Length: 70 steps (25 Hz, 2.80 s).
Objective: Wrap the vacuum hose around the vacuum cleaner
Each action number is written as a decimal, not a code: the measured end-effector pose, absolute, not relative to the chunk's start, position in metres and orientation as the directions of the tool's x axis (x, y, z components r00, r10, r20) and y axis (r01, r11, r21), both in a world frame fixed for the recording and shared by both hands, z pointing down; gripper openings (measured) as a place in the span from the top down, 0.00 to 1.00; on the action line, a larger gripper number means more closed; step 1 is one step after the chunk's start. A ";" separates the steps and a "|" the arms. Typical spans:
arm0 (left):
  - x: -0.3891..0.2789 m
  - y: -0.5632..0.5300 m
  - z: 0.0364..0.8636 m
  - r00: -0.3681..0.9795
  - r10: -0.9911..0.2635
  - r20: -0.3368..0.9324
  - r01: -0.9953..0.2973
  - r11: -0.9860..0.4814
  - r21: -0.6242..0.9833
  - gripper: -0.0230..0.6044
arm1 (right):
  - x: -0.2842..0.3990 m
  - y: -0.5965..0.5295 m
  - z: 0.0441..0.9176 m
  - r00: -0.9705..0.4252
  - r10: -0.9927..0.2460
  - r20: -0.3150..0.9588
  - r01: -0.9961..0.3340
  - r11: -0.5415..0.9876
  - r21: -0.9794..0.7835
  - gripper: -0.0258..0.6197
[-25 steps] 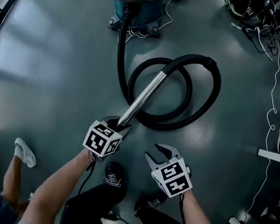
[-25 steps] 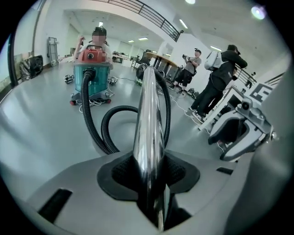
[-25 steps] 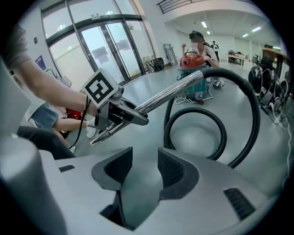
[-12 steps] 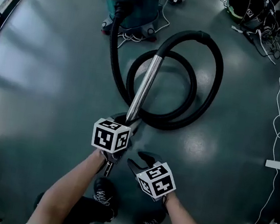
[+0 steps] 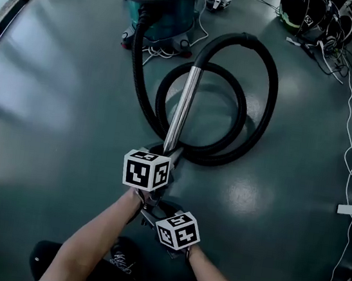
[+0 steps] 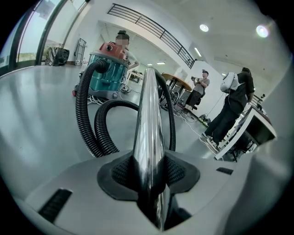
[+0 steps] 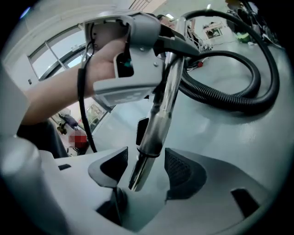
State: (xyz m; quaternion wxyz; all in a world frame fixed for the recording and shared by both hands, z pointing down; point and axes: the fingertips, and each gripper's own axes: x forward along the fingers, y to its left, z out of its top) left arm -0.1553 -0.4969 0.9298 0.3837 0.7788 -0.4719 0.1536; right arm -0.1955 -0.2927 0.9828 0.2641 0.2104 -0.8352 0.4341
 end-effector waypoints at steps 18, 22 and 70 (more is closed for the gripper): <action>-0.131 -0.490 0.952 0.458 -0.640 0.618 -0.879 -0.222 0.422 0.71 | -0.152 -0.280 1.017 -0.788 -0.062 0.612 -0.555 0.501 -0.664 0.69; -0.127 -0.482 0.968 0.451 -0.622 0.640 -0.870 -0.147 0.470 0.67 | -0.113 -0.271 1.022 -0.742 0.011 0.670 -0.556 0.547 -0.626 0.69; -0.080 -0.482 1.022 0.424 -0.364 0.829 -0.797 -0.585 0.151 0.35 | 0.080 -0.391 1.059 -0.335 -0.052 0.941 -0.441 0.891 -0.108 0.69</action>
